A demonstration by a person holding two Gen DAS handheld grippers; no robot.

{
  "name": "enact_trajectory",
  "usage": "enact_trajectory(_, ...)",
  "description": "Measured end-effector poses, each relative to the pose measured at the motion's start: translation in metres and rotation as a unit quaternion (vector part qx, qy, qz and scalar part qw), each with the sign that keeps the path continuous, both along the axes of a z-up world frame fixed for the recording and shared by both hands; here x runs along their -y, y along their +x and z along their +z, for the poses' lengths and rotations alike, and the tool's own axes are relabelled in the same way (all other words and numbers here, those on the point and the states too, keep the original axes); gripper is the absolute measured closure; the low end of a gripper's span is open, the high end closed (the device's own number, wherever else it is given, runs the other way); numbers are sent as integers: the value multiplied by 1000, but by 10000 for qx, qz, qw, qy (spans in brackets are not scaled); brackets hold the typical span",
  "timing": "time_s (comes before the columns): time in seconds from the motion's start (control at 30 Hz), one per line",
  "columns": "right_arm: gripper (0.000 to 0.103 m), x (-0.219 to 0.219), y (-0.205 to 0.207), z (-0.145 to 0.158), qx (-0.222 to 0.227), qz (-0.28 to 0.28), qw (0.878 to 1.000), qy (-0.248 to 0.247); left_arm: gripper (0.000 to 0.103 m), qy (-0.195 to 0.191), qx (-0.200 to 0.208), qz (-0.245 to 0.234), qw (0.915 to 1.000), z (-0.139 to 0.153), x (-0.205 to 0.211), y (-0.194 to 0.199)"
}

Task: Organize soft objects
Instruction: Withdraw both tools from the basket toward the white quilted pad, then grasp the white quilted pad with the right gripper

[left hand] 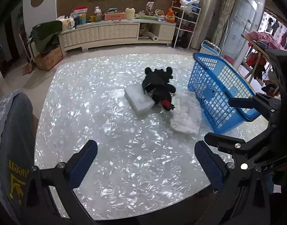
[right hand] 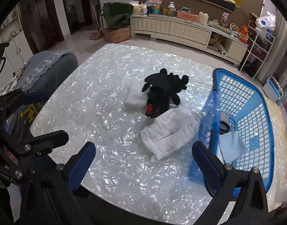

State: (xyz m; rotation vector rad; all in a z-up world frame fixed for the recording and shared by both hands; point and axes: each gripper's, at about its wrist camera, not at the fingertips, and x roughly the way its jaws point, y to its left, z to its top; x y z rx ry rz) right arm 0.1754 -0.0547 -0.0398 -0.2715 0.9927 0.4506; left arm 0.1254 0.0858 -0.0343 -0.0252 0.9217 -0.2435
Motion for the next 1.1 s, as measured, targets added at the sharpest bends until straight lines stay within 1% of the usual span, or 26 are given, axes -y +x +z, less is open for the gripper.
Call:
enact_trajectory(0.27,0,-26,13,-23,-230,50,9996,-133,0,-116,-288,251,9992,-29,-26,13)
enact_trajectory(0.5,0,-35,24,-49,-518,75,9983,-252,0,4,-654,387,9971,-66,-37,28)
enact_trajectory(0.6,0,-37,31,-61,-623,71,9975,-316,0,-36,-780,386,9962,-79,-40,35)
enact_trajectory(0.77,0,-39,45,-81,-779,13,9961,-403,0,-3,-876,374,9955,-94,-37,48)
enact_trajectory(0.87,0,-37,57,-92,-867,-111,9952,-435,0,2,-884,375,9954,-102,-35,56)
enact_trajectory(0.97,0,-32,66,-104,-1053,-268,9932,-419,0,-57,-906,327,9953,-107,-33,62)
enact_trajectory(1.1,0,-30,71,-115,-1003,-369,9921,-657,0,-12,-915,239,9955,-114,-26,72)
